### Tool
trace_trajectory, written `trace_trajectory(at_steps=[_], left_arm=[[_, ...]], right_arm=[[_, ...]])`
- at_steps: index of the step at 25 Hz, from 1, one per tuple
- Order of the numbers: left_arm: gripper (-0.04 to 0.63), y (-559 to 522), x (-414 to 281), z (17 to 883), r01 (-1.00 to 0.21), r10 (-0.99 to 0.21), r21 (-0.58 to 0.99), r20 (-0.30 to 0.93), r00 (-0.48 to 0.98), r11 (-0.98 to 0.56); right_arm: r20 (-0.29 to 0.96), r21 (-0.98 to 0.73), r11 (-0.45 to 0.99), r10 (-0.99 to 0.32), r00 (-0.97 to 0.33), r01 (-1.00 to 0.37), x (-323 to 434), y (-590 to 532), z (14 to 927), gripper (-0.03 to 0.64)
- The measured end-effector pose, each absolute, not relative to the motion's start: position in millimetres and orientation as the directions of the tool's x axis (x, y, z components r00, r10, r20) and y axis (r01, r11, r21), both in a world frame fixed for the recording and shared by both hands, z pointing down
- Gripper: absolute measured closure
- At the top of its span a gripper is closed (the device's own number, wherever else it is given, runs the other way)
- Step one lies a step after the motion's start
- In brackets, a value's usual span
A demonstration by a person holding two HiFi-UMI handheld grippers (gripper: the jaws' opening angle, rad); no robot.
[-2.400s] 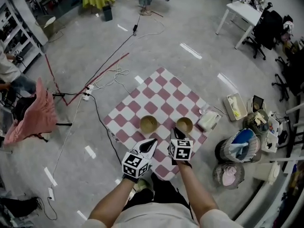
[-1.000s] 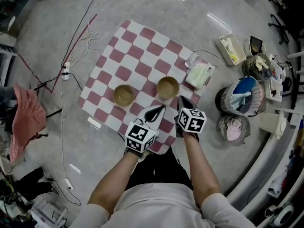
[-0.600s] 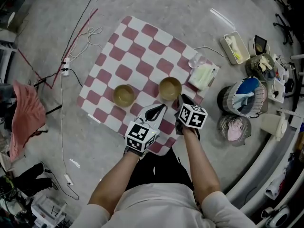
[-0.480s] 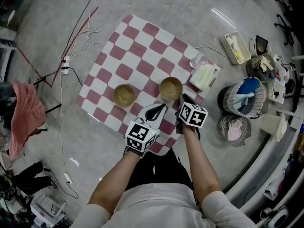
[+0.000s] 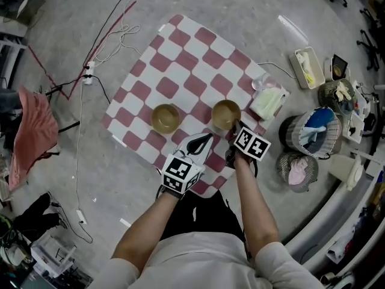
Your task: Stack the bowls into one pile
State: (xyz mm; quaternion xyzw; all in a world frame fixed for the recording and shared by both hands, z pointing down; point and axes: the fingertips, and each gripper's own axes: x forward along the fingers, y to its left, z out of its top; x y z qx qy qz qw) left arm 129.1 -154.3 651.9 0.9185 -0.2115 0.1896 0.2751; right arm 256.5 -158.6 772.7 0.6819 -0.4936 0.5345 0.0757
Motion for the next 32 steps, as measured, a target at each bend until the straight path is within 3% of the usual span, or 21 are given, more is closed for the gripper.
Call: trace_trajectory(at_steps=[14,32], left_arm=[[0.589,-164.0,95.8,632.5,-0.561,-0.376,0.402,0.453,0.808,-0.723],[0.59,-169.5,9.9,608.3,-0.694,-0.544,0.38,0.436,0.717,-0.611]], right_arm=[[0.778,-0.469,-0.437,-0.616,-0.124,-0.767,239.8,-178.3,744.5,0.592],[0.711,-0.552,-0.158,-0.603,-0.363,-0.819,94.6,-231.0,700.6,0.591]])
